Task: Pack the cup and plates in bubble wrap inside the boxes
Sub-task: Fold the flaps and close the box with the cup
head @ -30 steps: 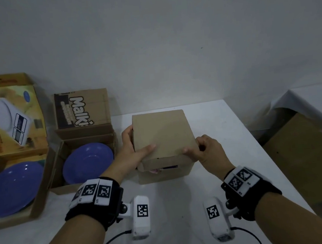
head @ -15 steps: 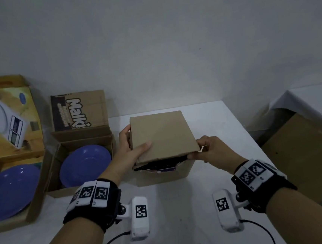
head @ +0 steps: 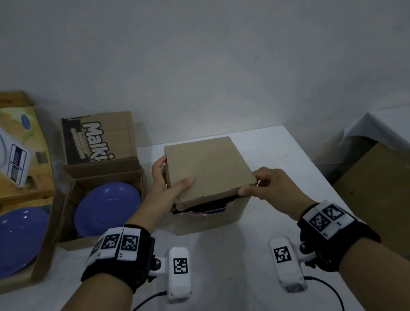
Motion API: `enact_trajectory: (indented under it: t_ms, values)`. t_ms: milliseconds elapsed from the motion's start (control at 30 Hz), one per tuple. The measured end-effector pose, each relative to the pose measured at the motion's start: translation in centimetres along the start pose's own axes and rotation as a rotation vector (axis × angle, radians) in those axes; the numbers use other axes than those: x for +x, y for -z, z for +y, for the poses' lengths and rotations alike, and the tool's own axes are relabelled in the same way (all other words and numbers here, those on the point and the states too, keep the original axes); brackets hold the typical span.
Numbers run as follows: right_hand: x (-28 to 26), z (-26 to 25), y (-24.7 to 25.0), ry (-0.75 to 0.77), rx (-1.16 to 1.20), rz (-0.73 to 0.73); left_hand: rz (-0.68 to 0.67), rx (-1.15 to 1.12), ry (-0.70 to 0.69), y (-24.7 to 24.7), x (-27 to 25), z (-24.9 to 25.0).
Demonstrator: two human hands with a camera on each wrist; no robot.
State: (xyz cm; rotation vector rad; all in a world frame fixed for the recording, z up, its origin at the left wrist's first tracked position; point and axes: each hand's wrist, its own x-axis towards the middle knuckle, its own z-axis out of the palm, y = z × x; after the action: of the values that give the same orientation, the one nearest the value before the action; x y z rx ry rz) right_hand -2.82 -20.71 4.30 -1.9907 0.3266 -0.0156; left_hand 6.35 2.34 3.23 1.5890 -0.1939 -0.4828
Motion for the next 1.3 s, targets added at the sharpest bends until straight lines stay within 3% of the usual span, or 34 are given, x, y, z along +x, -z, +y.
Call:
enact_trajectory:
  t_ms: [167, 267, 433, 667, 767, 833, 900, 1000, 1300]
  values:
    - [-0.2, 0.3, -0.3, -0.021, -0.100, -0.043, 0.001, 0.021, -0.006, -0.1, -0.1, -0.5]
    - [-0.4, 0.4, -0.2, -0.064, 0.034, -0.043, 0.017, 0.043, -0.015, -0.3, 0.1, -0.5]
    - [0.1, 1.2, -0.8, -0.166, 0.334, 0.118, 0.017, 0.047, -0.002, -0.3, 0.5, -0.8]
    - [0.2, 1.2, -1.5, -0.135, 0.238, 0.117, 0.048, 0.047, -0.032, -0.4, 0.9, -1.7]
    - [-0.1, 0.8, -1.7, -0.008, -0.076, 0.195, 0.073, 0.067, -0.052, -0.5, 1.4, -1.7]
    - [-0.7, 0.0, -2.0, 0.202, -0.279, 0.242, 0.072, 0.073, -0.055, -0.5, 1.7, -1.7]
    - [-1.5, -0.7, -2.8, 0.387, -0.349, 0.116, 0.072, 0.072, -0.056, -0.4, 1.9, -1.9]
    - [-2.0, -0.6, -4.0, 0.465, -0.557, -0.010, 0.076, 0.058, -0.067, -0.4, 1.9, -2.2]
    - [-2.2, 0.2, -5.1, 0.587, -0.669, 0.159, 0.074, 0.017, -0.081, -0.5, 1.9, -2.5]
